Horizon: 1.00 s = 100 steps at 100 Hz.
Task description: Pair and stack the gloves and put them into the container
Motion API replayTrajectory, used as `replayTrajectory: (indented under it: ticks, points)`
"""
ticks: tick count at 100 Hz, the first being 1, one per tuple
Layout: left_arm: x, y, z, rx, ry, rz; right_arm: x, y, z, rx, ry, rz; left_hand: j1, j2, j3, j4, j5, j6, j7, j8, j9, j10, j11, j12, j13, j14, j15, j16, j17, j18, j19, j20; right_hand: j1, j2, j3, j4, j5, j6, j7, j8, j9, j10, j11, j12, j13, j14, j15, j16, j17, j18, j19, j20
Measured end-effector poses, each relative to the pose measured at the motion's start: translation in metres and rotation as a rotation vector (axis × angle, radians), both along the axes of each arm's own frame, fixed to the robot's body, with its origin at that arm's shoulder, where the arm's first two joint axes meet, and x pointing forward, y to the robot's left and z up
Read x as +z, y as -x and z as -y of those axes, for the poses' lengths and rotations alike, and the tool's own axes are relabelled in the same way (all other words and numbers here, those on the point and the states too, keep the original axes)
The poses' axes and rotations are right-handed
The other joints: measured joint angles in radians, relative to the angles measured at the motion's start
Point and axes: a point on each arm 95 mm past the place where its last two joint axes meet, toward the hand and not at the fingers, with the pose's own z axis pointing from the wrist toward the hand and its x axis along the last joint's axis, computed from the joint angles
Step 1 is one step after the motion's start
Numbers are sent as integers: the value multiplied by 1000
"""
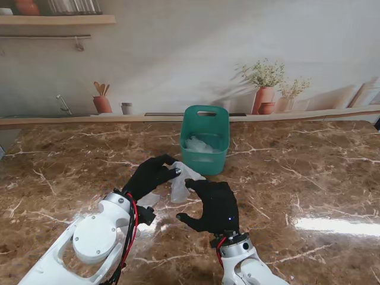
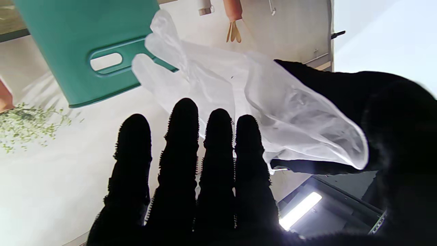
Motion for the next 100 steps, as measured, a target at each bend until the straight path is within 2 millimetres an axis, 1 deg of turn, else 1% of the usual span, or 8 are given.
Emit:
replayTrajectory:
  ticks: [37, 44, 54, 61, 66, 72, 82, 100]
  points:
    - [2, 7, 3, -8, 71, -32, -5, -8, -7, -43, 41, 14, 0, 0, 0, 0, 0, 4, 2, 0, 0, 0, 0, -4, 0, 1, 12, 0, -1, 0, 0, 0, 28, 21, -62, 0, -134, 35, 13, 114, -154, 0, 47, 0, -106, -1, -15, -1, -41, -13, 13, 20]
    - [3, 8, 4, -11, 64, -28, -5, -9, -7, -45, 31, 23, 0, 0, 0, 0, 0, 4, 2, 0, 0, 0, 0, -4, 0, 1, 12, 0, -1, 0, 0, 0, 81, 102, -116, 0, -109, 2, 57, 143, -130, 0, 57, 0, -104, -1, -11, -1, -41, -18, 15, 26]
    - [3, 8, 2, -6, 54, -21, -2, -9, -4, -44, 15, 49, 0, 0, 0, 0, 0, 4, 5, 0, 0, 0, 0, -4, 0, 1, 12, 0, -1, 0, 0, 0, 217, 276, -295, 3, -37, -73, 101, 149, -79, -8, 54, 0, -92, -1, 2, -5, -31, -26, 27, 26]
    - [4, 7, 0, -1, 39, -13, -1, -9, -1, -41, 2, 62, 0, 0, 0, 0, 0, 4, 8, 0, 0, 0, 0, -4, 0, 1, 12, 0, -1, 0, 0, 0, 278, 375, -423, 3, 12, -123, 123, 100, -33, -14, 46, -6, -70, -8, 13, -8, -20, -30, 38, 28]
    - [4, 7, -1, 2, 26, -5, 0, -9, 1, -38, -10, 72, 0, 0, 0, 0, 0, 5, 9, 0, 0, 0, 0, -4, 0, 1, 12, 0, -1, 0, 0, 0, 400, 460, -603, 3, 61, -174, 160, -7, 14, -19, 37, -18, -44, -11, 20, -8, -2, -36, 53, 37]
    - [4, 6, -1, 5, 21, -3, 2, -8, 4, -41, -20, 95, 0, 0, 0, 0, 0, 5, 10, 0, 0, 0, 0, -4, 0, 1, 12, 0, -1, 0, 0, 0, 514, 489, -711, 4, 163, -221, 253, -108, 88, -27, 36, -30, 1, -13, 31, -9, 26, -37, 81, 38]
    - [3, 6, -4, 7, 21, -8, 7, -7, 10, -49, -7, 165, 0, 0, 0, 0, 0, 6, 10, 0, 0, 0, 0, -4, 0, 1, 12, 0, -1, -1, 0, 0, 610, 491, -732, 1, 243, -229, 330, -221, 180, -45, 42, -38, 68, -21, 41, -10, 69, -44, 118, 38]
    - [-1, 8, -7, 15, 18, -20, 20, -13, 23, -57, -17, 179, 0, 0, 0, 0, 0, 8, 11, 0, 0, 0, 2, -4, 0, 2, 12, 3, -1, -1, 0, 0, 623, 432, -738, 2, 276, -219, 379, -263, 241, -49, 39, -39, 101, -21, 49, -10, 109, -47, 143, 38]
